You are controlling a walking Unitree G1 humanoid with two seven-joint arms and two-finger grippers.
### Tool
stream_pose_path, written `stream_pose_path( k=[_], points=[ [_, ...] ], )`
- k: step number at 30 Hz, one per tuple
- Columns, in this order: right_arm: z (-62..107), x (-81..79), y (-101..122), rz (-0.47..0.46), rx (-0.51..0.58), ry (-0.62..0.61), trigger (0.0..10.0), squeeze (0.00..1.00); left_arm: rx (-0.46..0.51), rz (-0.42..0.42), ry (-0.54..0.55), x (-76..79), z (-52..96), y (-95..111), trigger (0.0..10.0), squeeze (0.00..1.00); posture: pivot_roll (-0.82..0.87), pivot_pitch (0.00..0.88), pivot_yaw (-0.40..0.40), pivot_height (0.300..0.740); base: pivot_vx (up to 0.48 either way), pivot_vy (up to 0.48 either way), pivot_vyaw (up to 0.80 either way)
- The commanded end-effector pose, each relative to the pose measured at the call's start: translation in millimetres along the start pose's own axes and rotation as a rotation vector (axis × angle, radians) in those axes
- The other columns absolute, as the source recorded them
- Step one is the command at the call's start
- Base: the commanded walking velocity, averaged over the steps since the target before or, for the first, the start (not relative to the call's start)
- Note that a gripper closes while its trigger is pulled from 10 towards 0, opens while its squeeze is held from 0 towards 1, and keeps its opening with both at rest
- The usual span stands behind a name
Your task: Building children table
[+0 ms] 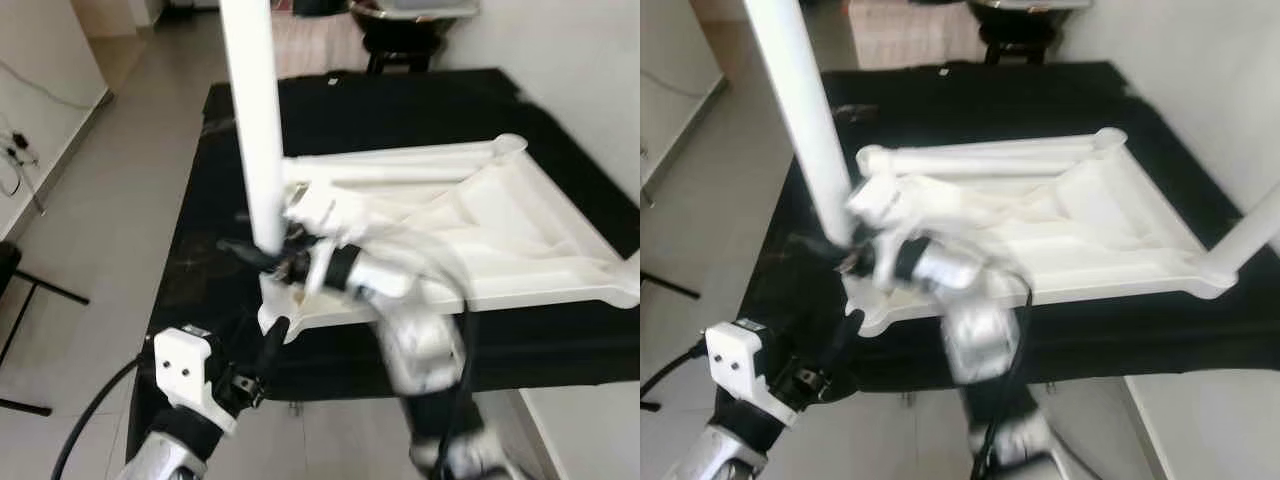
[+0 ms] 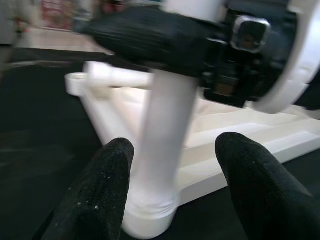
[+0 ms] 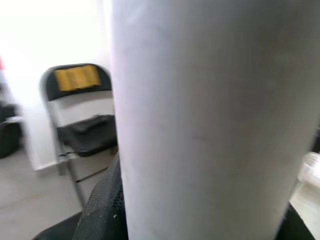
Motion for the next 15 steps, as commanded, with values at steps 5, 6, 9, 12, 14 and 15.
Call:
stream_pose_path(
  k=[5,6,9,12,14,15],
  points=[
    [1.5,-2.1,-47,-0.069,-0.213,-0.051,0.0,0.00,-0.034,0.000,0.016,-8.4,1.8,-5,10.0,0.00,0.08,0.184,0.031,0.740,0.000,0.000,0.00],
    [-4.4,1.0,-46,-0.078,-0.202,-0.052,0.0,0.00,-0.037,-0.003,0.016,-10.0,0.7,-5,10.0,0.00,0.08,0.173,0.032,0.740,0.000,0.000,0.00],
    [-8.8,3.0,-44,-0.093,-0.194,-0.048,4.1,0.00,-0.035,-0.007,0.021,-11.8,0.1,-5,10.0,0.00,0.08,0.164,0.035,0.740,0.000,0.000,0.00],
    [-13.5,3.9,-38,-0.115,-0.153,-0.005,10.0,0.13,-0.031,-0.011,0.030,-13.6,-0.2,-5,10.0,0.00,0.08,0.157,0.036,0.740,0.000,0.000,0.00],
    [-16.1,1.9,-20,-0.148,-0.058,0.120,10.0,1.00,-0.025,-0.015,0.040,-15.7,-0.7,-5,10.0,0.00,0.09,0.142,0.025,0.740,0.000,0.000,0.00],
    [-14.7,2.5,-8,-0.151,0.029,0.230,10.0,1.00,-0.024,-0.016,0.041,-15.6,-1.2,-5,10.0,0.00,0.09,0.136,0.021,0.740,0.000,0.000,0.00]
  ],
)
Point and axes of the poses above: a point about 5 cm out from each wrist's last joint towards the gripper, its own z axis pointing back from the gripper into the wrist, its own y axis along the axis of the wrist's last joint, x = y × z, the point moved 1 cm from there along -z, pointing out of the wrist towards the gripper, and after that the axes turned 14 degrees about z, right-handed, at the moved point
